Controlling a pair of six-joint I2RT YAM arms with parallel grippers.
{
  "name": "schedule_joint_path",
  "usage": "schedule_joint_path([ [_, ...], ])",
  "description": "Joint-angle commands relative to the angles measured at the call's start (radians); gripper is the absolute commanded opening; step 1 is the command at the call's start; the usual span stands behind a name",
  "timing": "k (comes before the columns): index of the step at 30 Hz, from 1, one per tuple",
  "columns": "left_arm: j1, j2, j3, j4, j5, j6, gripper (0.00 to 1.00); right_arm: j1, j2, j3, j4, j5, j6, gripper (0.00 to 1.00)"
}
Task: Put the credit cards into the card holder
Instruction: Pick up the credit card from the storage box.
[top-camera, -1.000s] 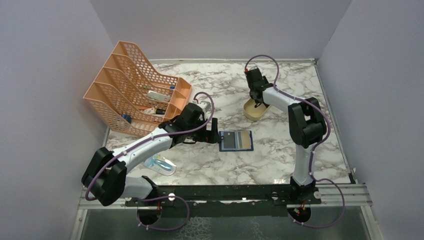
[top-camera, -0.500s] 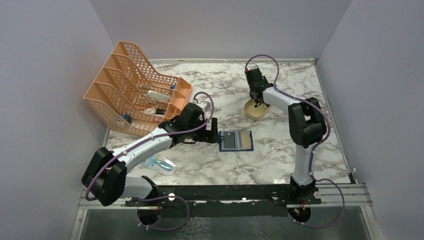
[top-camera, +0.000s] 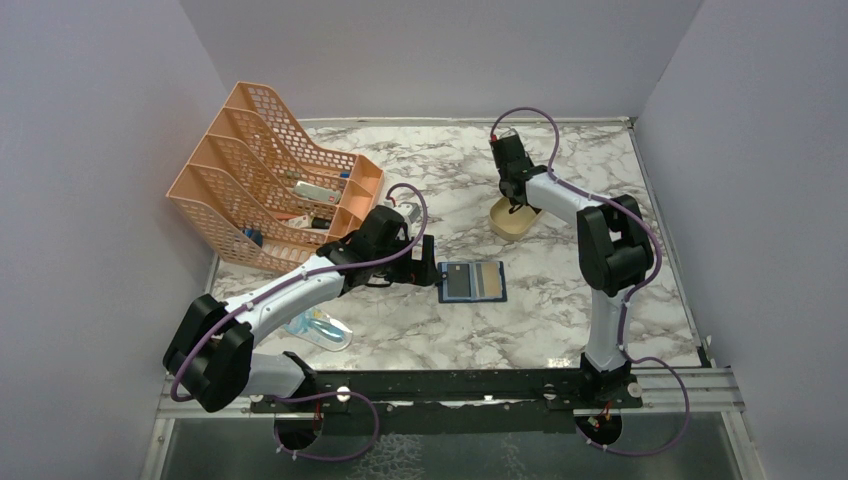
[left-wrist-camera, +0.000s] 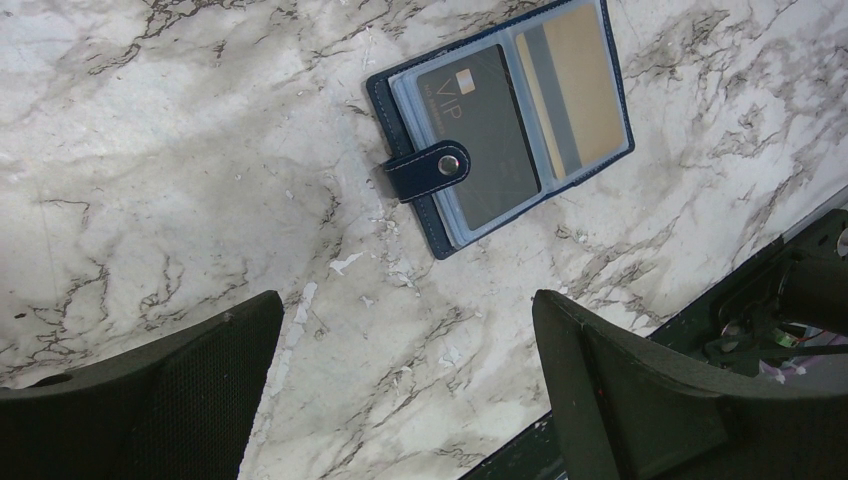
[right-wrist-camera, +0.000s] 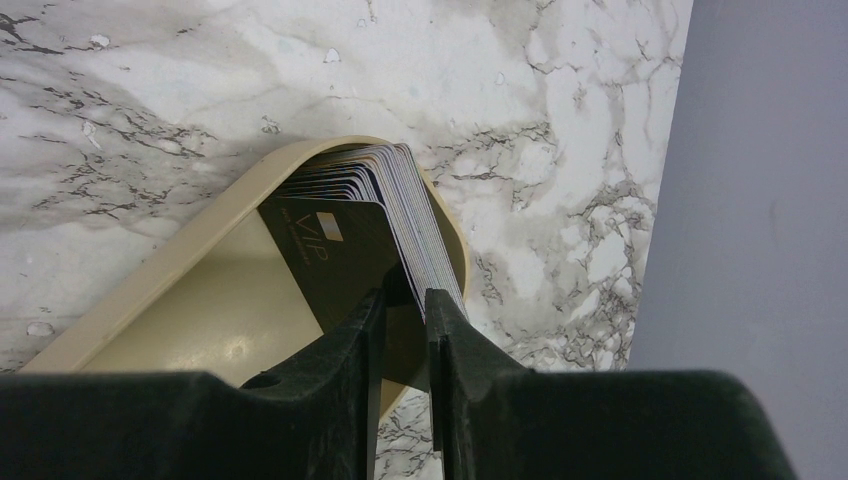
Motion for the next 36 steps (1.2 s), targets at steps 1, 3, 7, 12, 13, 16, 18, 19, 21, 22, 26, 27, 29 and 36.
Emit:
schedule_joint_path([
  [1,0.004,-0.029,0.005,-0.003,-0.007,-0.002,0.99,-0.006,-0.040,0.034,0.005,0.000,0.020,0.20],
  [3,0.004,-0.027,0.006,-0.001,-0.005,-0.003,0.99,-0.007,-0.045,0.037,-0.002,-0.006,0.025,0.18],
  [7,0.004,-0.025,0.006,0.002,0.003,-0.007,0.98,-0.006,-0.057,0.039,-0.019,-0.037,0.046,0.13],
  [12,0.004,-0.025,0.004,0.008,0.017,-0.018,0.98,-0.005,-0.088,0.049,-0.088,-0.125,0.116,0.08],
  [13,0.004,-0.025,0.003,0.010,0.020,-0.020,0.97,-0.005,-0.100,0.046,-0.098,-0.144,0.125,0.07],
  [16,0.004,-0.022,0.002,0.016,0.032,-0.028,0.97,-0.003,-0.139,0.031,-0.124,-0.174,0.147,0.06],
  [18,0.004,-0.017,0.003,0.019,0.041,-0.034,0.96,-0.002,-0.159,0.032,-0.152,-0.176,0.163,0.05],
  [19,0.004,-0.014,0.004,0.022,0.046,-0.038,0.96,0.001,-0.171,0.031,-0.161,-0.197,0.169,0.04],
  [21,0.004,-0.008,0.007,0.028,0.053,-0.045,0.95,0.003,-0.196,0.025,-0.178,-0.216,0.185,0.01],
  [22,0.004,-0.005,0.009,0.032,0.057,-0.051,0.95,0.003,-0.208,0.021,-0.185,-0.228,0.195,0.01],
  [26,0.004,0.005,0.015,0.049,0.080,-0.081,0.93,0.002,-0.275,-0.002,-0.213,-0.320,0.249,0.01],
  [27,0.004,0.007,0.015,0.054,0.088,-0.091,0.92,0.003,-0.295,-0.012,-0.215,-0.356,0.263,0.01],
  [29,0.004,0.009,0.018,0.066,0.104,-0.109,0.92,0.002,-0.338,-0.041,-0.213,-0.424,0.292,0.01],
  [36,0.004,0.003,0.030,0.116,0.151,-0.193,0.86,0.002,-0.506,-0.184,-0.145,-0.694,0.411,0.01],
])
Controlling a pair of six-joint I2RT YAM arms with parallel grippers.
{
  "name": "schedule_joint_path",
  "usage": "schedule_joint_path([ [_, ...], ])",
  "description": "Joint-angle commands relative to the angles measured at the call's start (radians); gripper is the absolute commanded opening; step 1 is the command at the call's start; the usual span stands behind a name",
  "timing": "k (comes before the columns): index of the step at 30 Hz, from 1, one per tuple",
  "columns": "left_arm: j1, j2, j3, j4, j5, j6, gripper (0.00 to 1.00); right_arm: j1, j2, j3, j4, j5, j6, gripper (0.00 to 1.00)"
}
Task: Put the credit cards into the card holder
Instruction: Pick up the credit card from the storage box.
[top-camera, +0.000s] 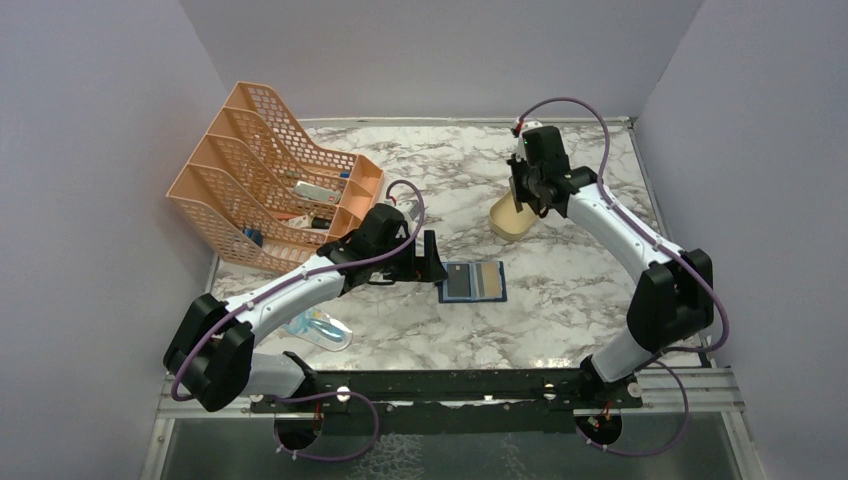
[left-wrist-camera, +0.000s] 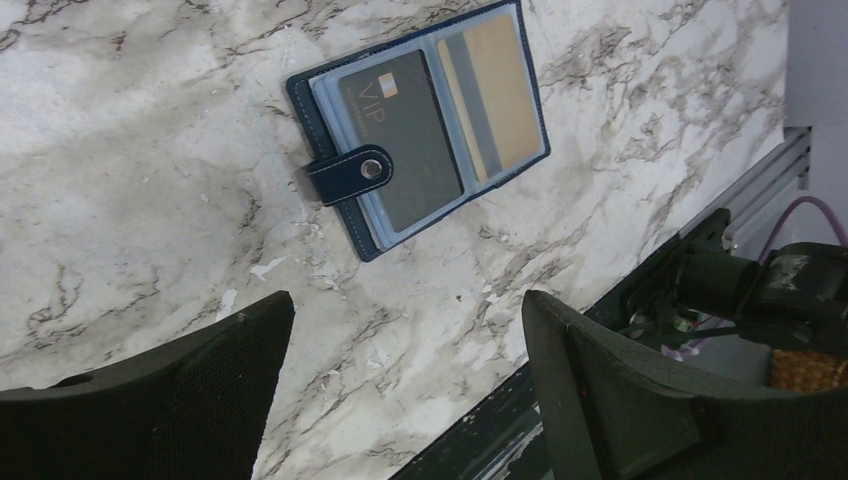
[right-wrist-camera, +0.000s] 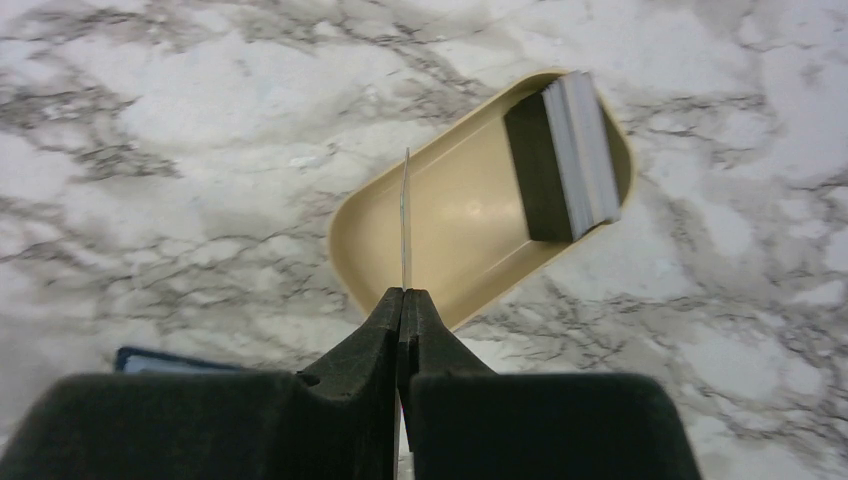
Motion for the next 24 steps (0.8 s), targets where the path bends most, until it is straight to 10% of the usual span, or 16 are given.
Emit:
schedule_joint_path([
  [1,0.004,-0.003,0.028,0.073,0.063,-0.090,0.85,0.003,-0.109,-0.084,0.042,-0.249,0.120,0.01],
  [24,0.013,-0.074,-0.046,0.458,0.149,-0.382,0.54,0.003,-0.564,-0.683,0.632,-0.896,0.756,0.01],
])
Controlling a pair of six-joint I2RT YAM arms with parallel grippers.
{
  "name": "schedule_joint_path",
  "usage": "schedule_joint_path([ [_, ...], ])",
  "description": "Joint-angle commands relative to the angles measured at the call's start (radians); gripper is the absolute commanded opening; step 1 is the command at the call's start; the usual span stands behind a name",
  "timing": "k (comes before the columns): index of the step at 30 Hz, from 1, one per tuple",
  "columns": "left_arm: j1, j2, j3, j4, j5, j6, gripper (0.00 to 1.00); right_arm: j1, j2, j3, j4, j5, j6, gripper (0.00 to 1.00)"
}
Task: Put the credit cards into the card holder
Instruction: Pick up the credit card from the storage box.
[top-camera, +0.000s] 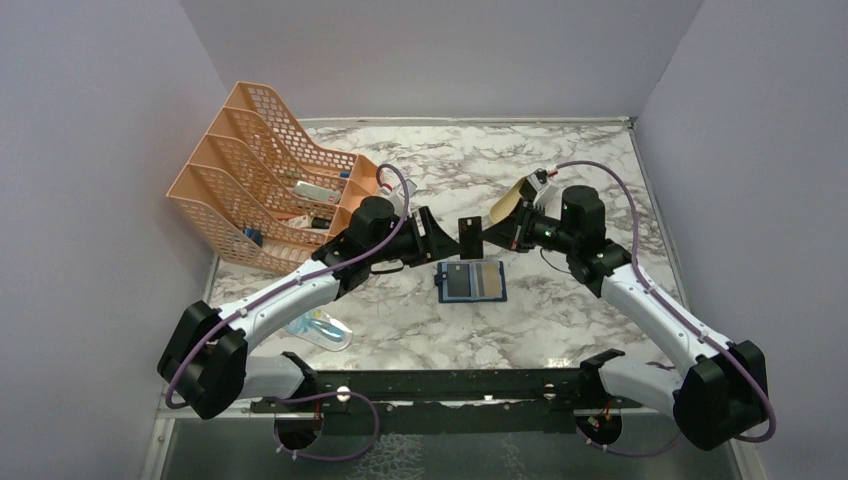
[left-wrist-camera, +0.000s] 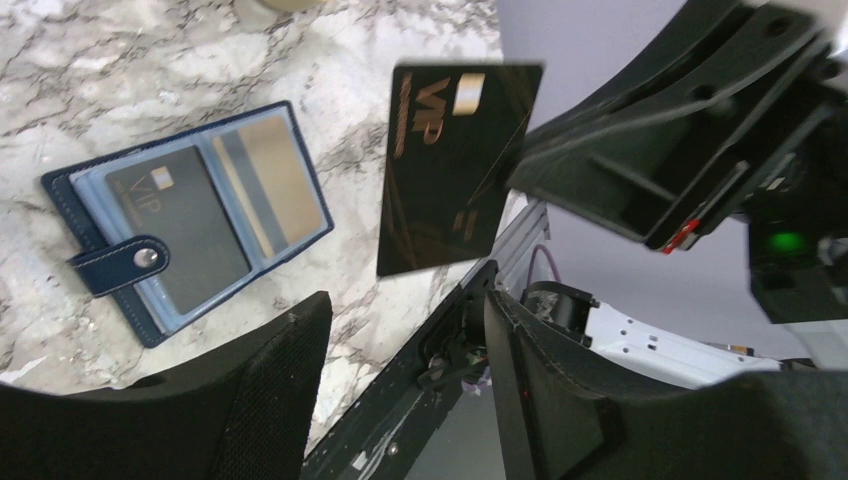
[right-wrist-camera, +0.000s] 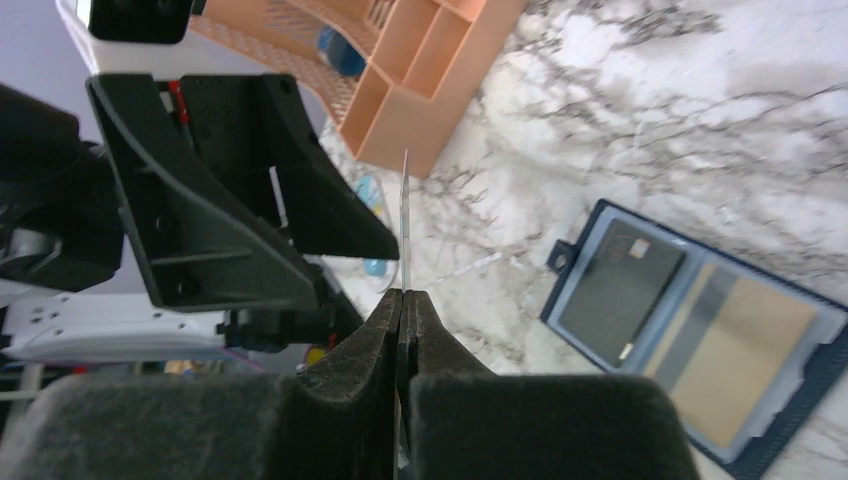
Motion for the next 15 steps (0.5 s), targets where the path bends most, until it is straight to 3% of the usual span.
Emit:
schedule_joint_path([
  [1,0.005,-0.023,-0.015,0.095,0.014,-0.036,0.53,0.003,-0.047,-0.079,0.160,-0.128,0.133,0.01],
  [15,0.006,-0.007,-0.028,0.145,0.024,-0.058,0.32,0.003,-0.059,-0.133,0.204,-0.156,0.174,0.01],
])
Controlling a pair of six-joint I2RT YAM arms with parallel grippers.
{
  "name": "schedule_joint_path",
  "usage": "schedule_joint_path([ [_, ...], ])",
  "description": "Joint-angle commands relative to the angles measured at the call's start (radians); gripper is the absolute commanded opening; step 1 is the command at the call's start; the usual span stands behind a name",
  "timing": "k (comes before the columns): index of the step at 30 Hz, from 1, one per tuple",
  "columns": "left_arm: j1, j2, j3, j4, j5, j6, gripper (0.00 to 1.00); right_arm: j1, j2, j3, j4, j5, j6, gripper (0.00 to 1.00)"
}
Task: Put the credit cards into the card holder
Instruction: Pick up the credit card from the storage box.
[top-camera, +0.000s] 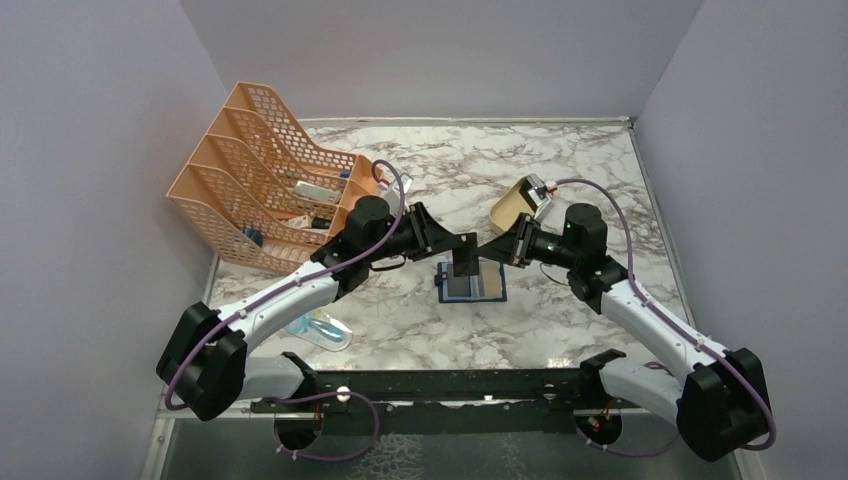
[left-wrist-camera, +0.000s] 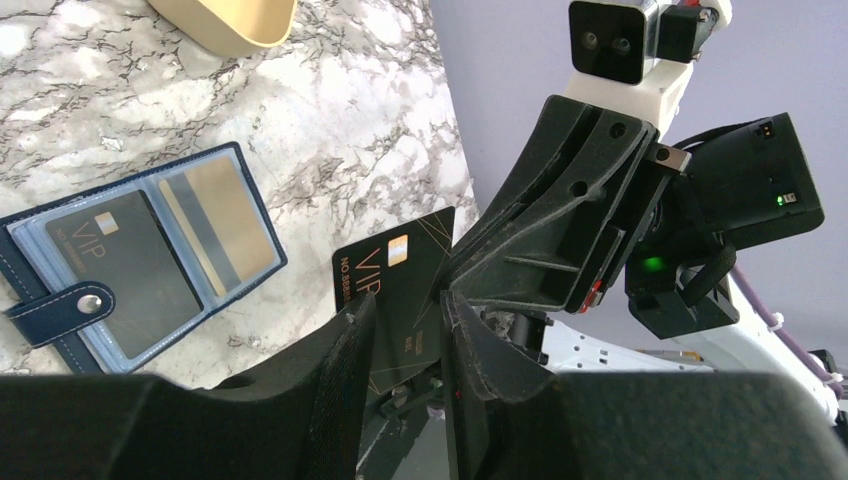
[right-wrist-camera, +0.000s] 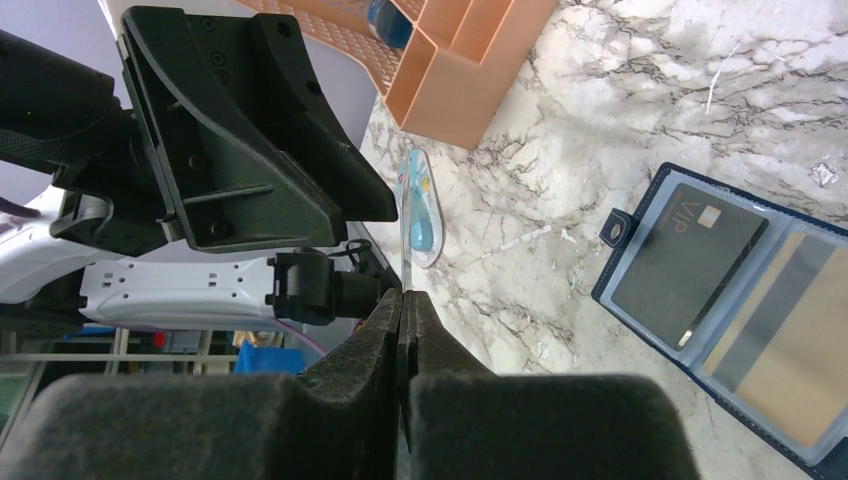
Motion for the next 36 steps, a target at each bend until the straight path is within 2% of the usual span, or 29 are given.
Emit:
schedule_joint_path([
  [1,0.005,-0.003,-0.016,0.043,0.023,-0.008,0.32,0.003,-0.020,0.000,0.043,-0.036,0.022,0.01],
  [2,0.005,-0.002,-0.017,0.040,0.023,-0.008,0.34,0.003,-0.025,0.000,0.039,-0.031,0.023,0.01],
  [4,0.006,-0.003,-0.018,0.016,0.016,-0.003,0.46,0.002,-0.047,0.005,0.009,0.001,0.017,0.01],
  [8,0.006,-0.020,-0.019,-0.034,-0.005,0.010,0.58,0.002,-0.086,0.012,-0.035,0.066,0.014,0.01],
  [15,0.007,-0.010,-0.002,-0.029,0.017,0.014,0.62,0.003,-0.110,0.002,0.002,0.025,0.050,0.01],
  [25,0.007,-0.013,-0.015,0.045,0.048,-0.029,0.43,0.002,-0.108,-0.027,0.041,-0.010,0.078,0.01],
  [33,0.007,-0.011,-0.010,0.061,0.056,-0.035,0.14,0.002,-0.101,-0.042,0.049,-0.017,0.079,0.01],
  [36,0.006,-0.007,-0.007,0.062,0.062,-0.031,0.07,0.002,-0.101,-0.053,0.052,-0.010,0.079,0.01],
])
